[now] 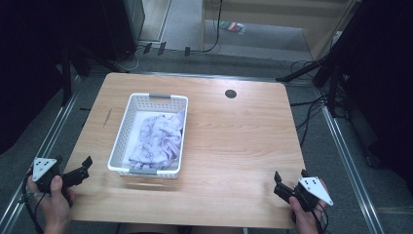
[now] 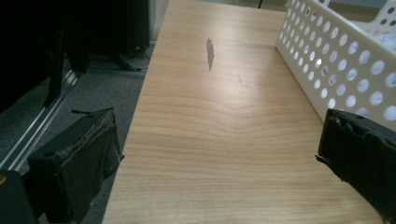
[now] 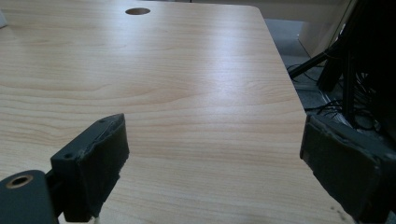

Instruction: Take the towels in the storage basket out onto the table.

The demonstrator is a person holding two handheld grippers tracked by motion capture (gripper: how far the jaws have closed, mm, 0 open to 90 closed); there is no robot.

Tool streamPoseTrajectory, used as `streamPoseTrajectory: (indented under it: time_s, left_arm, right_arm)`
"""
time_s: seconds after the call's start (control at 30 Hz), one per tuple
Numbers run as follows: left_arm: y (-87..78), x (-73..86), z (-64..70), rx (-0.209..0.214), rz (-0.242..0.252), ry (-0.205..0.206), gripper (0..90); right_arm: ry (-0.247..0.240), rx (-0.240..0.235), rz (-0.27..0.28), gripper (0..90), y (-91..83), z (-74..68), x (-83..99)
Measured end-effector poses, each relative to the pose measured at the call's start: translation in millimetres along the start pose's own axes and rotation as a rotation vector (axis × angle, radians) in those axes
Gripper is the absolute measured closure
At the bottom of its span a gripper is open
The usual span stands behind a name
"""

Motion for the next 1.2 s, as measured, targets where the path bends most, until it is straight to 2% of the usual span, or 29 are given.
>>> streamPoseTrajectory:
  time_s: [0.1, 0.13, 0.17, 0.2, 0.23, 0.27, 0.37, 0.47, 0.5, 0.53, 0.6, 0.73, 0.93, 1.1, 1.2]
  left_arm:
    - [-3.3, -6.7, 0.9, 0.022, 0.007, -0.019, 0.0]
    - [-9.6, -18.7, 5.5, 0.040, 0.031, -0.027, 0.0]
    - [-9.6, -18.7, 5.5, 0.040, 0.031, -0.027, 0.0]
    - [-12.8, -25.4, 8.2, 0.038, 0.042, -0.021, 0.0]
    - [-19.1, -38.6, 17.3, 0.049, 0.059, 0.002, 0.0]
    - [-19.1, -38.6, 17.3, 0.049, 0.059, 0.002, 0.0]
    - [-22.6, -54.5, 37.8, 0.068, 0.056, 0.027, 0.0]
    - [-19.2, -62.4, 57.8, 0.100, 0.041, 0.053, 0.0]
    - [-15.4, -68.1, 74.1, 0.140, 0.039, 0.065, 0.0]
    - [-15.4, -68.1, 74.1, 0.140, 0.039, 0.065, 0.0]
    - [-9.5, -73.1, 87.9, 0.152, 0.028, 0.087, 0.0]
    - [3.6, -81.0, 116.7, 0.204, -0.007, 0.121, 0.0]
    - [26.0, -81.7, 155.7, 0.272, -0.090, 0.199, 0.0]
    - [42.3, -78.9, 179.6, 0.337, -0.141, 0.230, 0.0]
    - [52.8, -75.5, 190.3, 0.361, -0.170, 0.244, 0.0]
  right_arm:
    - [0.001, -0.005, 0.001, 8.1, -0.1, -0.3, -0.1]
    - [0.005, -0.008, 0.002, 8.2, -0.2, -0.2, -0.1]
    - [0.005, -0.008, 0.002, 8.2, -0.2, -0.2, -0.1]
    - [0.005, -0.008, 0.002, 8.4, -0.2, -0.2, -0.1]
    - [0.003, -0.010, 0.001, 8.5, -0.1, -0.4, -0.1]
    - [0.003, -0.010, 0.001, 8.5, -0.1, -0.4, -0.1]
    - [-0.004, -0.016, -0.001, 8.5, 0.3, -1.0, 0.0]
    - [-0.004, -0.016, -0.001, 8.9, 0.3, -1.2, 0.0]
    - [-0.004, -0.016, 0.000, 9.1, 0.2, -1.3, 0.0]
    - [-0.004, -0.016, 0.000, 9.1, 0.2, -1.3, 0.0]
    - [-0.004, -0.016, 0.000, 9.1, 0.1, -1.4, 0.0]
    - [-0.002, -0.017, -0.001, 9.1, 0.3, -1.0, 0.0]
    - [0.001, -0.018, -0.001, 9.2, 0.0, -0.8, 0.0]
    - [0.001, -0.018, 0.000, 9.2, -0.1, -0.9, 0.0]
    - [0.002, -0.018, 0.000, 9.2, -0.1, -0.9, -0.1]
Point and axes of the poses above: each handheld gripper's, and its own axes: y roughly forward along the jaws, x roughly out of its underside, z roughly to its right, the point moved 10 cm from there along y, roughly forward along the jaws, and after that the axes turned 3 degrees about x, right-handed, at the moved point
